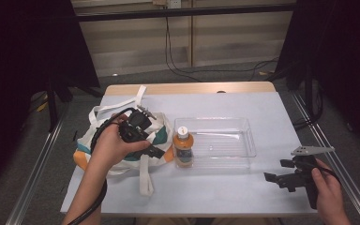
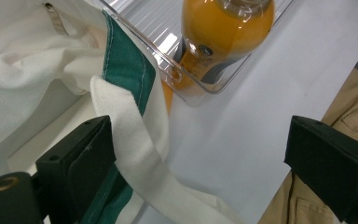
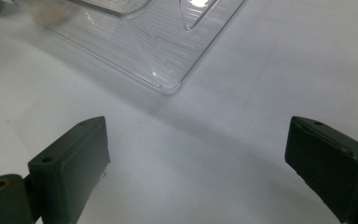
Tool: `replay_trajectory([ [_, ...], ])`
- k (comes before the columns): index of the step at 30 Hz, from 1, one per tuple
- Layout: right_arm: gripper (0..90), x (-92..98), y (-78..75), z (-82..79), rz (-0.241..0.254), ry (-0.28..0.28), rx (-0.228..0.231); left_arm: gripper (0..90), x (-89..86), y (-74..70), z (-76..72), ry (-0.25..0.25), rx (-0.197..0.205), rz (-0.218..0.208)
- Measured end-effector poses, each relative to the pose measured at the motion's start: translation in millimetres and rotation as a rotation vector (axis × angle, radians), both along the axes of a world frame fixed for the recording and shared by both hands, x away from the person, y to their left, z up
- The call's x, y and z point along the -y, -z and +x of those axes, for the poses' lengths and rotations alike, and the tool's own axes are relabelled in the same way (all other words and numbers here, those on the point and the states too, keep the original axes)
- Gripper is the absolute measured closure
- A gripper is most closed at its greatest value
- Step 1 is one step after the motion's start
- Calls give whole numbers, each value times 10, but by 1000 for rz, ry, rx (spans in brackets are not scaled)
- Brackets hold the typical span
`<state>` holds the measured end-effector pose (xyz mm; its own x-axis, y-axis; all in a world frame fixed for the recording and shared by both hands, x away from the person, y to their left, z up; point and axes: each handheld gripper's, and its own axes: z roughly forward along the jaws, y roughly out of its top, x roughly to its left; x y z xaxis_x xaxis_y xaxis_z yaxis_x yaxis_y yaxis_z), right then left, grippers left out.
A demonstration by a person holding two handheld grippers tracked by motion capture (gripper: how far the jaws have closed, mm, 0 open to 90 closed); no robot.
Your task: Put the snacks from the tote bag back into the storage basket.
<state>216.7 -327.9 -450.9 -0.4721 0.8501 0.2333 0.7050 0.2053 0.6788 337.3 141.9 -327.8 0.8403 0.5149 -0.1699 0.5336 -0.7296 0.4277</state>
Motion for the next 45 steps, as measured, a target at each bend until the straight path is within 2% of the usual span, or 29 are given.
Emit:
replay_trajectory([
  [16,63,-1,-8,7,-2,-1,-3,80,-143,95,-34,-11,-15,6],
  [18,63,1,-6,10,-1,-3,1,80,-161,114,-46,-27,-17,-6],
  [24,63,-4,-6,9,-1,-5,-1,80,-210,158,-60,-28,-14,-20],
  [28,63,-8,-4,9,-2,2,-7,83,-238,184,-69,-22,-14,-16],
  [31,63,-6,-3,15,-4,-3,4,84,-270,208,-84,-33,-18,-15],
  [32,63,-9,-4,12,-2,-4,-1,85,-275,224,-94,-42,-19,-28],
  [34,63,-14,-3,13,-2,-7,0,85,-291,237,-103,-38,-21,-17],
  [35,63,-15,-3,13,-2,-7,-1,85,-291,252,-113,-45,-19,-28],
  [36,62,-14,-3,14,-2,-6,0,85,-303,250,-110,-33,-22,-16],
  [41,63,-13,-2,15,-3,-5,-2,82,-326,266,-125,-31,-21,-19],
  [45,63,-15,1,17,-5,-4,-2,80,-324,297,-150,-58,-20,-34],
])
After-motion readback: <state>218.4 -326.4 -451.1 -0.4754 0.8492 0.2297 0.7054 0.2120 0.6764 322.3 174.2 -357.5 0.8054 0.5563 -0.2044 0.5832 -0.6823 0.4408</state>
